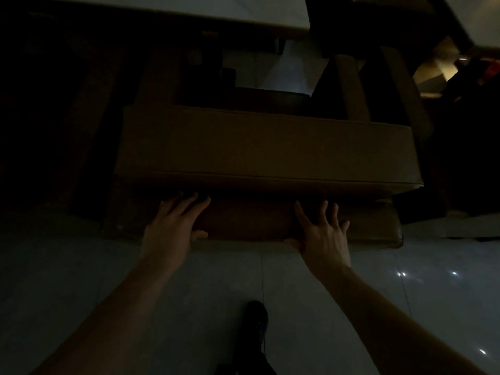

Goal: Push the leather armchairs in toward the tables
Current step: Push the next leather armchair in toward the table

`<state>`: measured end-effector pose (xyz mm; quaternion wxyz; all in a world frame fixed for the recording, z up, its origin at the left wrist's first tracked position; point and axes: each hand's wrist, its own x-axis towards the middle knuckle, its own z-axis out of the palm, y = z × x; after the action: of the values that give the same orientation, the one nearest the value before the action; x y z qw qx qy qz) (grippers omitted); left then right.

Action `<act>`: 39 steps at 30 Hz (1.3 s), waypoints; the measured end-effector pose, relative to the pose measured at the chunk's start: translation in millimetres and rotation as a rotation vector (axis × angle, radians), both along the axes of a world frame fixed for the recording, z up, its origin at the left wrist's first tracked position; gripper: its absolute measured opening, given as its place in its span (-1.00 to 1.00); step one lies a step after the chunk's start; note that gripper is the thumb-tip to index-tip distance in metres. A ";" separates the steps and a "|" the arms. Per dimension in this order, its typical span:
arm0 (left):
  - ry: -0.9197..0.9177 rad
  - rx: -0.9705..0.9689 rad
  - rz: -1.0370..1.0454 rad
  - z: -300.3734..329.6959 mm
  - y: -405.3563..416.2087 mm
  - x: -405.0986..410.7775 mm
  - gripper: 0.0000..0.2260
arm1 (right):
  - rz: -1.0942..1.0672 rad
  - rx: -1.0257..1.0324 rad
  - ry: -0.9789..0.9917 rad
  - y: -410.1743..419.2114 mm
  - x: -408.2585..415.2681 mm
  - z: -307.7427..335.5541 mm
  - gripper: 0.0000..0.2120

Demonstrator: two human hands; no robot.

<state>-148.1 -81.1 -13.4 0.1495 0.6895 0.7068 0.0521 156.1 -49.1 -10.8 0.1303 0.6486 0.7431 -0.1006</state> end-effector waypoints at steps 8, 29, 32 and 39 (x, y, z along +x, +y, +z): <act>0.011 0.017 0.022 0.7 42.8 -13.3 -0.36 | -0.041 0.023 0.100 38.6 -19.7 -3.7 -0.20; 0.045 0.017 0.061 -4.1 78.1 3.2 -0.33 | -0.026 0.034 0.123 81.4 0.7 -8.6 -0.19; 0.040 0.014 0.061 -4.5 78.7 4.0 -0.34 | -0.025 0.024 0.118 82.7 1.8 -8.7 -0.19; 0.021 0.000 0.073 -4.1 77.3 5.2 -0.35 | -0.022 0.054 0.098 77.4 0.9 -7.5 -0.20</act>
<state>-142.8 -3.8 -17.5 0.1403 0.6638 0.7329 0.0503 156.9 28.4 -18.3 0.0751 0.6542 0.7439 -0.1138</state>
